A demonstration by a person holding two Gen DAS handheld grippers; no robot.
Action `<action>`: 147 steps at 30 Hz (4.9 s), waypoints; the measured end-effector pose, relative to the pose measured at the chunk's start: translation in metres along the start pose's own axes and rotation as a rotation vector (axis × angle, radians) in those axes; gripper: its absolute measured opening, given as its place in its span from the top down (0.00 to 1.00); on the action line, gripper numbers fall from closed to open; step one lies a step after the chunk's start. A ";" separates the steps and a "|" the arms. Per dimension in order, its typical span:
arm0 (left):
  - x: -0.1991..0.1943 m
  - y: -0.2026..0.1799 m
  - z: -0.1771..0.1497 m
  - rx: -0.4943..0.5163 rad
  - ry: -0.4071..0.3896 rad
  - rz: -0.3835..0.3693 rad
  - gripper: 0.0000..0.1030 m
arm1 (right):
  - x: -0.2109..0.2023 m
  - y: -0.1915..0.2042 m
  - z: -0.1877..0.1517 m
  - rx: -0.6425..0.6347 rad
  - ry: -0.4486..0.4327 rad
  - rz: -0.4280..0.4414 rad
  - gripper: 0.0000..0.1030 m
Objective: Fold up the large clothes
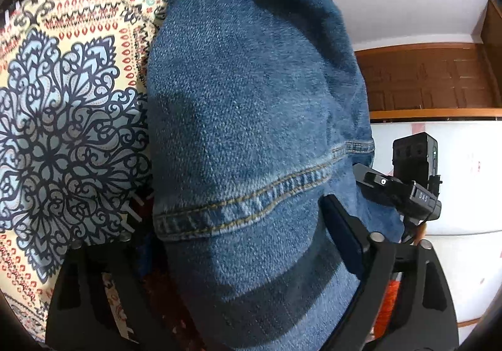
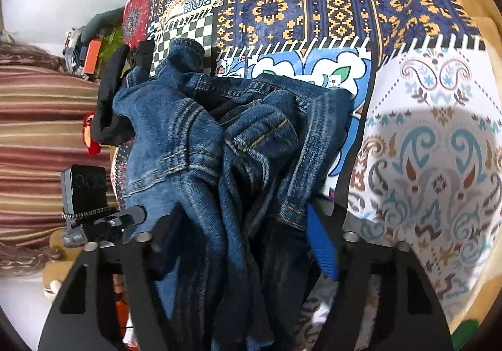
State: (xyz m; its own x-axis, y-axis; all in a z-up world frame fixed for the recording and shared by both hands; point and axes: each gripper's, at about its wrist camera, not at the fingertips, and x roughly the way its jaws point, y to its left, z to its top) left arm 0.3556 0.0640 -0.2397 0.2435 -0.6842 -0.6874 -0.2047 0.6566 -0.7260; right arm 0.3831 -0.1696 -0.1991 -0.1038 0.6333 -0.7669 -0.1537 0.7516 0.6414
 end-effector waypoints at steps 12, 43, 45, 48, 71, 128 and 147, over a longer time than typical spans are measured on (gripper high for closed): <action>-0.085 -0.094 -0.027 0.254 -0.138 0.042 0.41 | -0.044 0.081 -0.031 -0.175 -0.125 -0.079 0.71; -0.350 0.054 0.149 0.208 -0.556 0.170 0.47 | 0.128 0.305 0.139 -0.394 -0.252 0.025 0.72; -0.324 0.091 0.164 0.107 -0.488 0.253 0.47 | 0.163 0.291 0.150 -0.362 -0.211 -0.034 0.71; -0.292 0.128 0.172 0.059 -0.445 0.324 0.42 | 0.194 0.269 0.155 -0.333 -0.197 -0.097 0.66; -0.294 0.044 -0.001 0.363 -0.524 0.634 0.26 | 0.088 0.289 0.011 -0.593 -0.394 -0.277 0.53; -0.359 -0.107 -0.295 0.565 -1.404 0.617 0.00 | -0.052 0.347 -0.230 -0.753 -1.182 -0.215 0.03; -0.356 -0.106 -0.289 0.562 -1.381 0.622 0.00 | -0.051 0.348 -0.229 -0.751 -1.150 -0.236 0.02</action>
State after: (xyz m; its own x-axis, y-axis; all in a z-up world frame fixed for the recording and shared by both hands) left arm 0.0170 0.1460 0.0760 0.9472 0.3077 -0.0902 -0.3124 0.9489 -0.0438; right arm 0.1102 0.0170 0.0588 0.7982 0.5769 -0.1734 -0.5767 0.8150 0.0567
